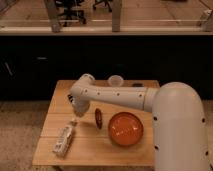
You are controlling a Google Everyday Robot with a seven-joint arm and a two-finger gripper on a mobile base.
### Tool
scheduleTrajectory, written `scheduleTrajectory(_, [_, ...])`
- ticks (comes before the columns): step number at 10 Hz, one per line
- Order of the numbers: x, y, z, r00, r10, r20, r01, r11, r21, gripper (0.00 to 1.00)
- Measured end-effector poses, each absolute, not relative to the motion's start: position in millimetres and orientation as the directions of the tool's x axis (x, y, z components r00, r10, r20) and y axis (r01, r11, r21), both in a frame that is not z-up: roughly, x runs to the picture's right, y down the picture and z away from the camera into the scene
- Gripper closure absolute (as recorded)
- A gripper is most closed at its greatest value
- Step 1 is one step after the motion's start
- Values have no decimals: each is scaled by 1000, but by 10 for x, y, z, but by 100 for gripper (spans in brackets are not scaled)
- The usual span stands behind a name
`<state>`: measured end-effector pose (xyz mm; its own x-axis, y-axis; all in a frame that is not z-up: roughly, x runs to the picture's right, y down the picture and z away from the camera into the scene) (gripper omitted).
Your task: Place the bottle in the ceramic bowl
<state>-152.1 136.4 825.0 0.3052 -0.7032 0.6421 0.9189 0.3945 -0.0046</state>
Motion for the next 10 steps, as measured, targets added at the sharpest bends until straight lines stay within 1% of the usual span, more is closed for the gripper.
scheduleTrajectory(1, [-1533, 1374, 8219, 299, -694, 656, 917, 400, 5, 23])
scheduleTrajectory(2, [-1535, 1388, 8181, 293, -683, 669, 913, 407, 15, 20])
scheduleTrajectory(8, [-1503, 1550, 8024, 264, -628, 732, 895, 442, 56, 20])
scheduleTrajectory(10, [-1596, 1598, 7953, 237, -627, 742, 896, 436, 82, 20])
